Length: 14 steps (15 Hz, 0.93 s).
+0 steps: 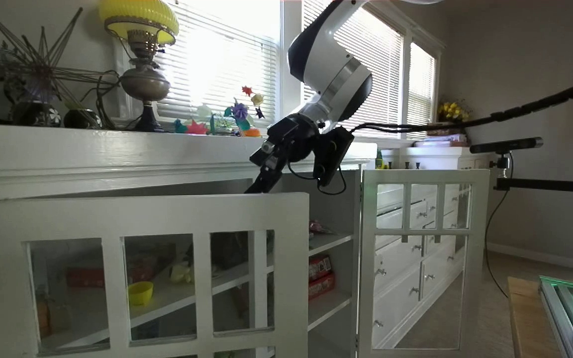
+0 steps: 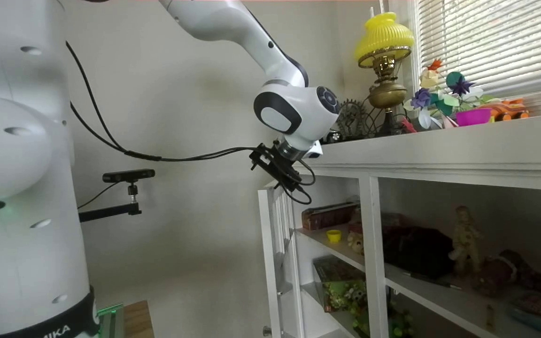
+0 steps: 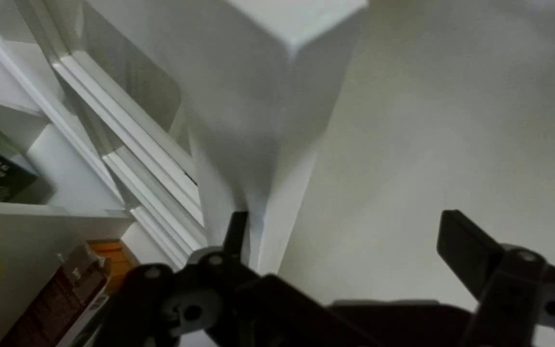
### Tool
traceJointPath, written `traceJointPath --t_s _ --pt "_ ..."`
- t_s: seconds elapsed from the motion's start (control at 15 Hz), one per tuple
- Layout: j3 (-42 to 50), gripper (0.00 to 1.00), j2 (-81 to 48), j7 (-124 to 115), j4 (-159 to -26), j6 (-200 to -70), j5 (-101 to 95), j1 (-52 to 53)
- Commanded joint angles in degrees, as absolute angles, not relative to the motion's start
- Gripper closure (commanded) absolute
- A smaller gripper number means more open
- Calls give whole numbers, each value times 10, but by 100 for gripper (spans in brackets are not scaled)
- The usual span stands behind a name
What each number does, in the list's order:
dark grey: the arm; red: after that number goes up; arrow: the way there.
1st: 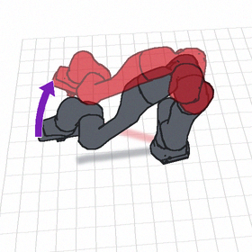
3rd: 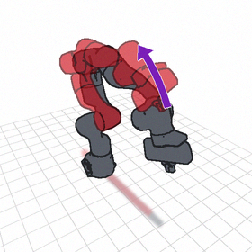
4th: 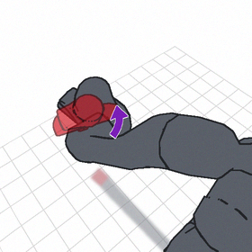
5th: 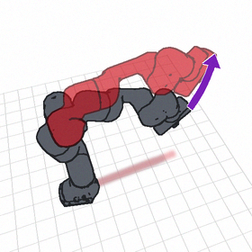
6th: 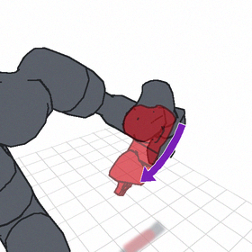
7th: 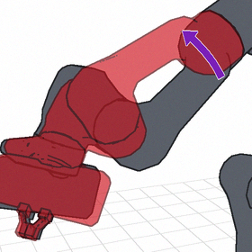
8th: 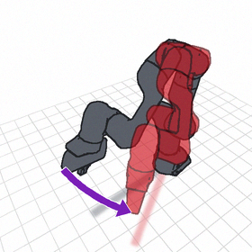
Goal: Open the left cabinet door
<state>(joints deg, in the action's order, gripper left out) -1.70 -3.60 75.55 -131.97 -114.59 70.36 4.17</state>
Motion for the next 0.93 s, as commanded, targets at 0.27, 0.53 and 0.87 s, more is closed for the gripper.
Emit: traceJointPath --t_s 0.27,0.53,0.87 --pt "-34 0 -67 718 -1311 -1098 648 49" --pt "-40 0 -95 730 -1302 -1084 621 51" --pt "-51 0 -100 730 -1287 -1077 612 56"
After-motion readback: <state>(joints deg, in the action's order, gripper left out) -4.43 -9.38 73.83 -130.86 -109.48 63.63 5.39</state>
